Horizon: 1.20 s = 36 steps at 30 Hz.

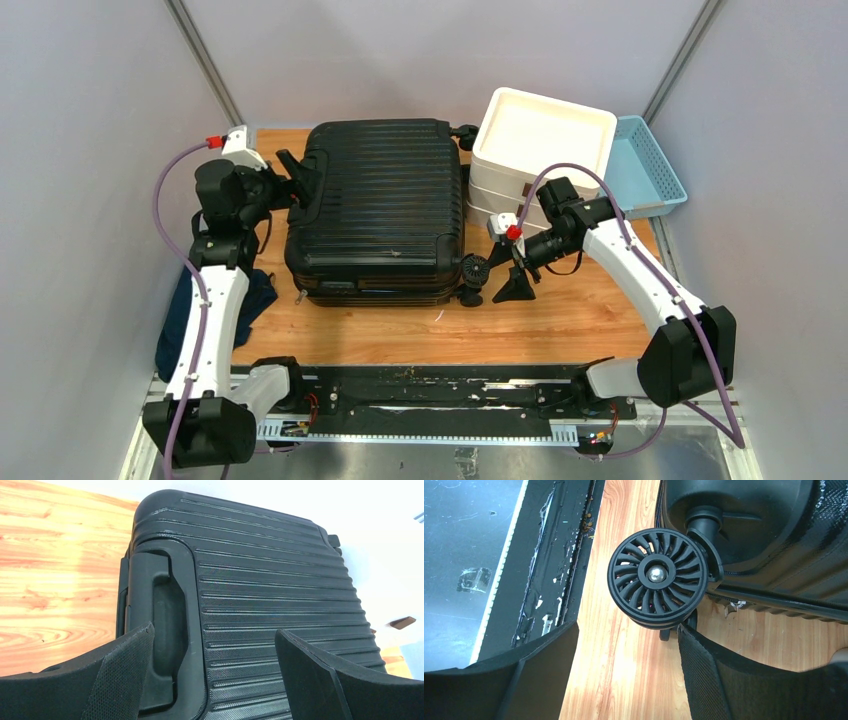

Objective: Open, take out, and arrange the luggage
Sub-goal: Adjust the luggage at the center of the board.

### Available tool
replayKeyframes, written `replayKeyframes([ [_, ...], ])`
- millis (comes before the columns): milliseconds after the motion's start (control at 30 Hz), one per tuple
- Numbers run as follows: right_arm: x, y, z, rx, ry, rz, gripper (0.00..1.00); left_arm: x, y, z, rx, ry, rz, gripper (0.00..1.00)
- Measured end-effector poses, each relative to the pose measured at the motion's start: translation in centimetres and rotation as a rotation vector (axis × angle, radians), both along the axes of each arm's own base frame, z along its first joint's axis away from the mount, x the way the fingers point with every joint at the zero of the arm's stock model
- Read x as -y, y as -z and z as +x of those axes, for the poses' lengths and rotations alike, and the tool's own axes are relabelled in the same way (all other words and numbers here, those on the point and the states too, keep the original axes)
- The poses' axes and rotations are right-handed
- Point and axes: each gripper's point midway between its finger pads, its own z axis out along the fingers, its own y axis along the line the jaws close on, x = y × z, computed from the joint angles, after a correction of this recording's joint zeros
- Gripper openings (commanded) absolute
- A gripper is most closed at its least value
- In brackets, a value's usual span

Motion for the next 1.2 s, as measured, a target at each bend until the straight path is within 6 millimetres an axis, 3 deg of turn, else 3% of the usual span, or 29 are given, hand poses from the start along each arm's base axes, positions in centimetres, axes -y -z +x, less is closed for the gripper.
replayKeyframes([
  [433, 0.0, -0.1, 0.0, 0.005, -0.002, 0.007, 0.76, 0.0, 3.6, 2.1, -0.119, 0.019, 0.0, 0.93],
  [767, 0.1, -0.1, -0.1, -0.001, -0.002, 0.006, 0.76, -0.5, 3.2, 2.8, -0.139, 0.005, 0.02, 0.95],
  [967, 0.0, -0.2, -0.2, -0.006, -0.005, 0.018, 0.76, -2.5, 3.2, 5.1, -0.2, -0.089, 0.06, 0.83],
  [1200, -0.1, -0.3, -0.3, -0.01, -0.006, 0.022, 0.76, -3.0, 6.6, 5.5, -0.317, -0.141, 0.127, 0.68],
])
